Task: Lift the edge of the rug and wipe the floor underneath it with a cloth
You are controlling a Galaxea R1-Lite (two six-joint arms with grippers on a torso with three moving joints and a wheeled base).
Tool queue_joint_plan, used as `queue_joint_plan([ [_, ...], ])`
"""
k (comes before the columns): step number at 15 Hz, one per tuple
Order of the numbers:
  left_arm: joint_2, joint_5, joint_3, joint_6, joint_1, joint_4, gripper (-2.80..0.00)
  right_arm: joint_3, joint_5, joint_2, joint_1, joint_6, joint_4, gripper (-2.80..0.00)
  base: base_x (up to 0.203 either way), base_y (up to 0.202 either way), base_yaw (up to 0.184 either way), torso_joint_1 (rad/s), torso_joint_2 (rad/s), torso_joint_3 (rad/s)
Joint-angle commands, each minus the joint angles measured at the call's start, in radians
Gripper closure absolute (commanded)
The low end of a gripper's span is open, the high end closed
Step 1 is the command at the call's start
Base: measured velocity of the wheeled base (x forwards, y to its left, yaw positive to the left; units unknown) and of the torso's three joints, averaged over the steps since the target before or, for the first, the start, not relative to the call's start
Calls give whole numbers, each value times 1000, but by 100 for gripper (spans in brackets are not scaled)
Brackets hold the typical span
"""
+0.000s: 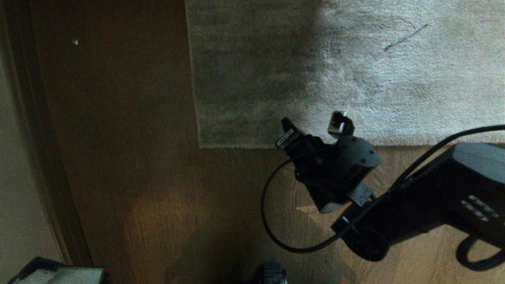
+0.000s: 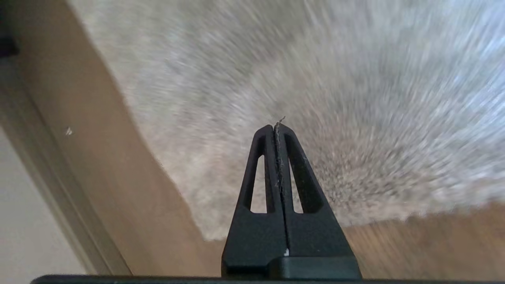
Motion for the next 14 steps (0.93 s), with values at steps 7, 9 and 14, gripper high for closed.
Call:
queue_joint_plan([
  [7, 0, 1, 0, -1, 0, 0, 0, 400, -1, -421, -5, -189, -48, 0, 0, 0, 0, 0, 0, 0],
  [9, 0, 1, 0, -1, 0, 0, 0, 456, -4, -490, -43, -233, -48, 0, 0, 0, 0, 0, 0, 0],
  [14, 0, 1, 0, -1, 0, 0, 0, 649, -4, -633, -264, -284, -48, 0, 0, 0, 0, 0, 0, 0],
])
